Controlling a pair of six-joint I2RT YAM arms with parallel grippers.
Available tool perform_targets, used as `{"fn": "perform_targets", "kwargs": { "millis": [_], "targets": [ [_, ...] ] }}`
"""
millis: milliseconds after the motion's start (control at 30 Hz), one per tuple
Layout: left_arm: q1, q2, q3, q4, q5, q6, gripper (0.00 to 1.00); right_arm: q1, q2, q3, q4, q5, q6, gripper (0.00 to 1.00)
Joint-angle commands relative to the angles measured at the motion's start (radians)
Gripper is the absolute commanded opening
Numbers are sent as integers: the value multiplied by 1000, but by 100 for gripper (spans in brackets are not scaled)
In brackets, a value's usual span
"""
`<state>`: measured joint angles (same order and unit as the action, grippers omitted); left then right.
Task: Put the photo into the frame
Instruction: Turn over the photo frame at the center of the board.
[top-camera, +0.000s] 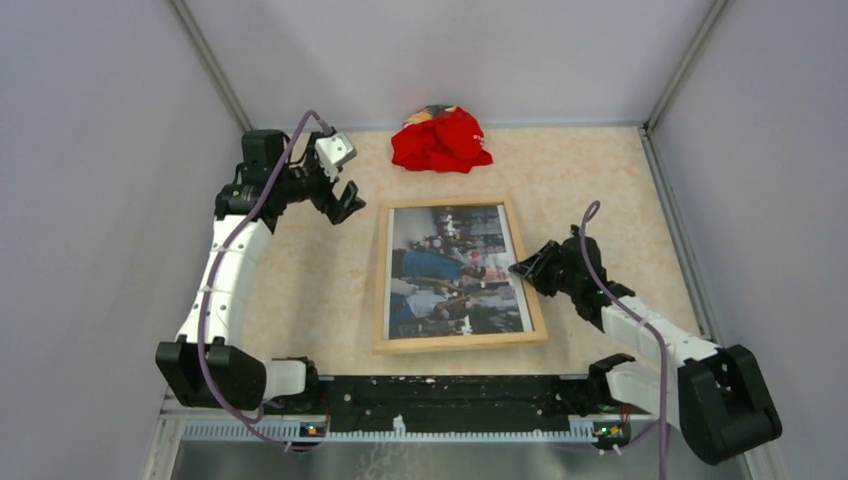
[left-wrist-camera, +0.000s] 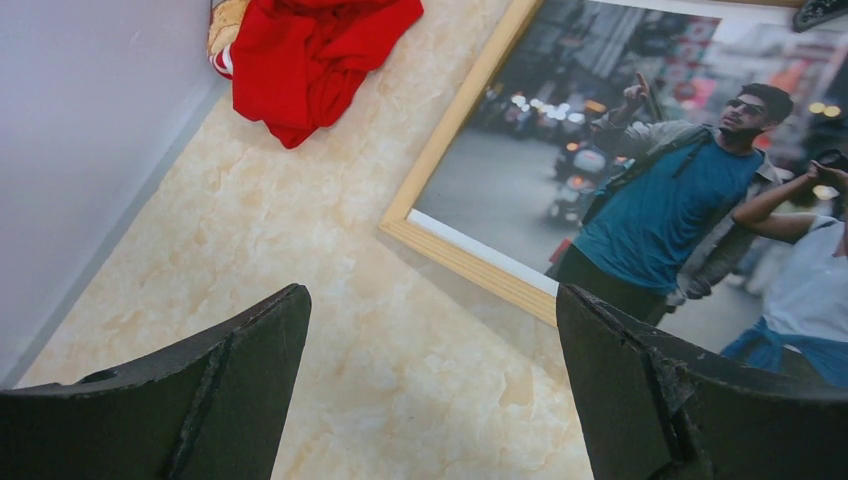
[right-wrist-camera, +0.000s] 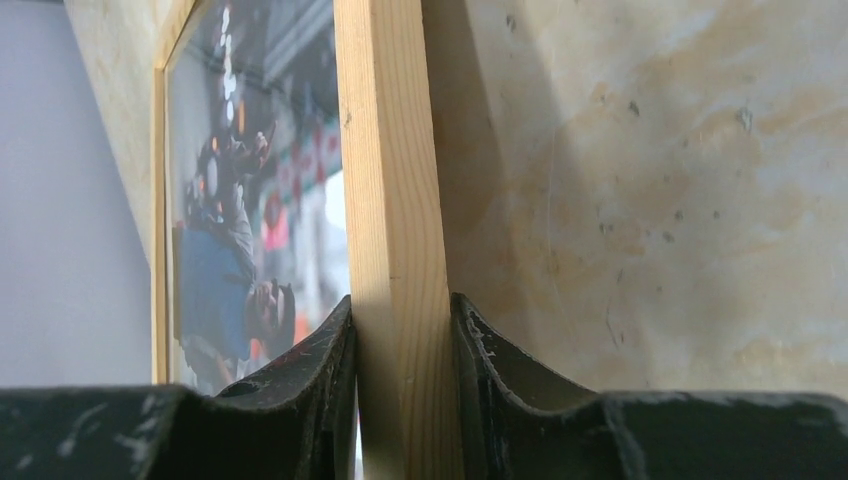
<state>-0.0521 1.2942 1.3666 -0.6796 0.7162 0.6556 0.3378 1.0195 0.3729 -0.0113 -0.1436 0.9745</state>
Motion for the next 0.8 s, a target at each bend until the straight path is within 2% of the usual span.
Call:
{"fn": "perform_targets", "kwargs": {
  "millis": [0,267,400,467,667,767],
  "targets": [
    [9,-39,-28,41,-8,7,99,-30,125,-16,16,188,26,0],
    [25,-12,-38,43,-28,-26,99,-36,340,52,128,158,-90,1],
    [38,5,-37,47,-22,-49,99,-48,369,51,162,147,-123,13],
    [42,9,-37,46,-21,-51,99,-48,379,64,170,116,-148,24],
    [45,2,-52,40,-17,-34,99,-69,374,80,178,13,-217,43],
    [46,-3,-67,41,-12,-27,99,-92,374,83,173,-60,-247,66]
  ]
}}
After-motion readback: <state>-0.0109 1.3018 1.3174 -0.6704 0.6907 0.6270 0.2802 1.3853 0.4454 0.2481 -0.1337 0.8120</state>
